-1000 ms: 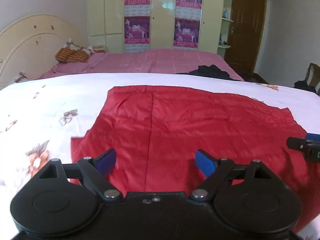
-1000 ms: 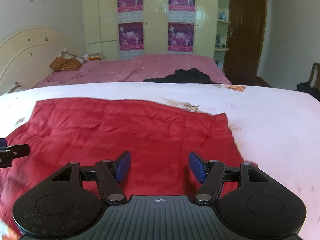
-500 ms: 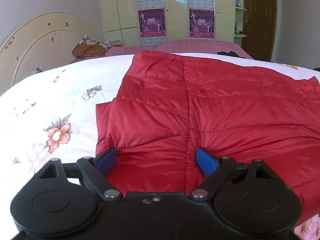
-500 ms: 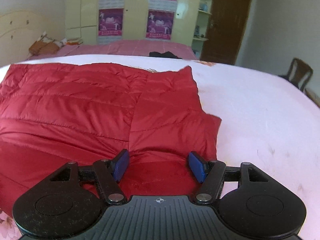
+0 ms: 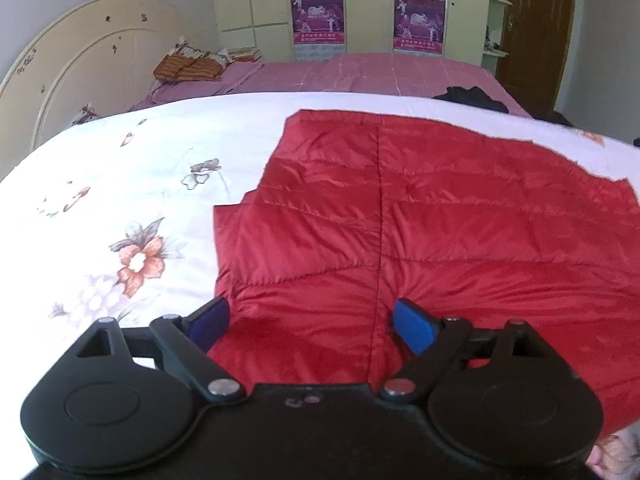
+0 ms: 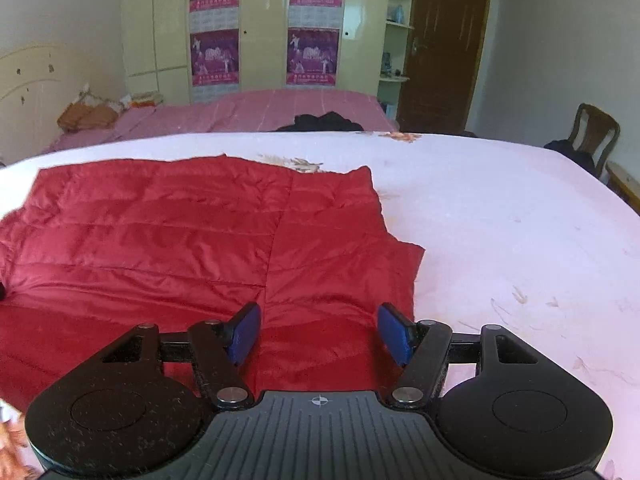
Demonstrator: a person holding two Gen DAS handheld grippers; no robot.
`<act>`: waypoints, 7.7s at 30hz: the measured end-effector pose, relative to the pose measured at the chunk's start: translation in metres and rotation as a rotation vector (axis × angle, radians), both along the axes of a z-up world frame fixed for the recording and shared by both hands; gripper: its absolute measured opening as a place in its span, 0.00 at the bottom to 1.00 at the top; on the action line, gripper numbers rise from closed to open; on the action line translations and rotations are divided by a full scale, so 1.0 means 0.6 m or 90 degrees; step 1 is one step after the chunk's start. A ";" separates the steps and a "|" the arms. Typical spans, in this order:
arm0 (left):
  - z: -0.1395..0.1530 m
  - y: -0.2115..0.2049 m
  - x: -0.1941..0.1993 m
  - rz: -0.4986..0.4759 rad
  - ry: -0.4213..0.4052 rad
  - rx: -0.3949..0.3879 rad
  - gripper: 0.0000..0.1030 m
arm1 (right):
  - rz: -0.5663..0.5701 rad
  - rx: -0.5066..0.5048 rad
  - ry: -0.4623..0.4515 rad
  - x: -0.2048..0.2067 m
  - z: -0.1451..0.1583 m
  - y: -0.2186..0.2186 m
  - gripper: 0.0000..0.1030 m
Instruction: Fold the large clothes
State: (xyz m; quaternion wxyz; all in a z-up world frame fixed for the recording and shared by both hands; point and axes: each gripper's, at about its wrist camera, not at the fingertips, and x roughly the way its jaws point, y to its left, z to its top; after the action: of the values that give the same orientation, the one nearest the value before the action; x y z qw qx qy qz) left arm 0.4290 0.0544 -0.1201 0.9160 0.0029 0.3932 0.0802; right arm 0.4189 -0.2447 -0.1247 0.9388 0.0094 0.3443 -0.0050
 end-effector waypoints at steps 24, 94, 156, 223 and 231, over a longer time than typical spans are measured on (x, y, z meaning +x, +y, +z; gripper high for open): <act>-0.071 0.121 -0.097 0.092 -0.014 -0.461 0.86 | -0.090 0.376 0.095 -0.082 -0.046 -0.110 0.97; -0.077 0.161 -0.468 0.101 -0.068 -0.452 0.30 | 0.211 0.113 0.035 -0.349 0.053 0.133 0.24; 0.085 -0.310 -0.435 -0.310 -0.125 -0.083 0.23 | 0.202 0.166 0.049 -0.485 0.043 -0.155 0.24; 0.008 -0.244 -0.371 -0.360 -0.086 -0.041 0.50 | 0.058 0.398 0.183 -0.358 0.051 -0.189 0.49; 0.016 -0.239 -0.363 -0.414 -0.083 -0.091 0.51 | 0.043 0.377 0.129 -0.411 0.077 -0.203 0.12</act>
State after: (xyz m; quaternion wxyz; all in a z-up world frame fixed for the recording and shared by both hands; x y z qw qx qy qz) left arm 0.2114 -0.0888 -0.1105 0.9149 0.0587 0.3166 -0.2435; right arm 0.1725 -0.3666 -0.0785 0.8557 0.2705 0.4229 0.1255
